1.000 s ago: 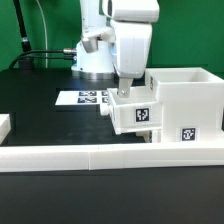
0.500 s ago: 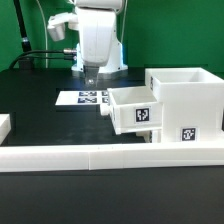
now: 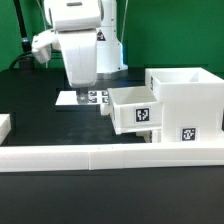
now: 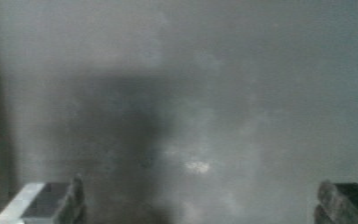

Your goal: Assemble drawer

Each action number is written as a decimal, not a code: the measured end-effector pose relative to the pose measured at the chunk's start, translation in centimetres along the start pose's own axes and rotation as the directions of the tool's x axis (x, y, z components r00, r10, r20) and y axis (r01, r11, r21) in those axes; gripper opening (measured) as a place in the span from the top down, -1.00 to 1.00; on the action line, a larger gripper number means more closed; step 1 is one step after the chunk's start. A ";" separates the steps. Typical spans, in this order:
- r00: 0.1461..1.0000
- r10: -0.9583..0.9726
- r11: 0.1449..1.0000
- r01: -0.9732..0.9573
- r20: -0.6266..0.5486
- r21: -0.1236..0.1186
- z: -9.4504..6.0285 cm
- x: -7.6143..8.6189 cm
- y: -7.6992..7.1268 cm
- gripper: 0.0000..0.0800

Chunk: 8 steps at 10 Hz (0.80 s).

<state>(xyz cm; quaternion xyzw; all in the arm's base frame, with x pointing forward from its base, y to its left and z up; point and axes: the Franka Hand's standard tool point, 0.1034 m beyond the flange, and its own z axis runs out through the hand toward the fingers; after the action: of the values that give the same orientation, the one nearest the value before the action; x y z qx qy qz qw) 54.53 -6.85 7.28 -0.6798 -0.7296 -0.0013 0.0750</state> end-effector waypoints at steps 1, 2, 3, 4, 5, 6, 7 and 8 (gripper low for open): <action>1.000 0.015 1.000 -0.015 -0.023 0.008 0.3 -0.2 0.1 -0.62; 0.997 0.039 0.999 -0.037 -0.072 0.022 0.5 -0.3 -0.1 -0.62; 0.992 0.080 0.997 -0.078 -0.094 0.027 0.7 -0.3 -0.2 -0.62; 0.990 0.110 0.994 -0.108 -0.090 0.033 1.0 0.7 -0.2 -0.62; 0.988 0.125 0.992 -0.121 -0.092 0.041 1.2 1.9 -0.2 -0.62; 0.984 0.153 0.988 -0.149 -0.093 0.046 1.3 2.7 -0.1 -0.62; 0.981 0.172 0.985 -0.168 -0.092 0.051 1.4 3.7 0.1 -0.62; 0.977 0.195 0.980 -0.191 -0.091 0.055 1.4 4.7 0.2 -0.62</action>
Offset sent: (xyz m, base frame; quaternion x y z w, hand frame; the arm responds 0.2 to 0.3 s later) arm -0.0027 0.0308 -0.0040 -0.0039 0.0128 0.0477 0.9988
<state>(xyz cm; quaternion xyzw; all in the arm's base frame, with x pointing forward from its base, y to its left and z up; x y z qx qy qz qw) 54.31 -2.07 6.42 -0.7446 -0.6555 -0.0100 0.1252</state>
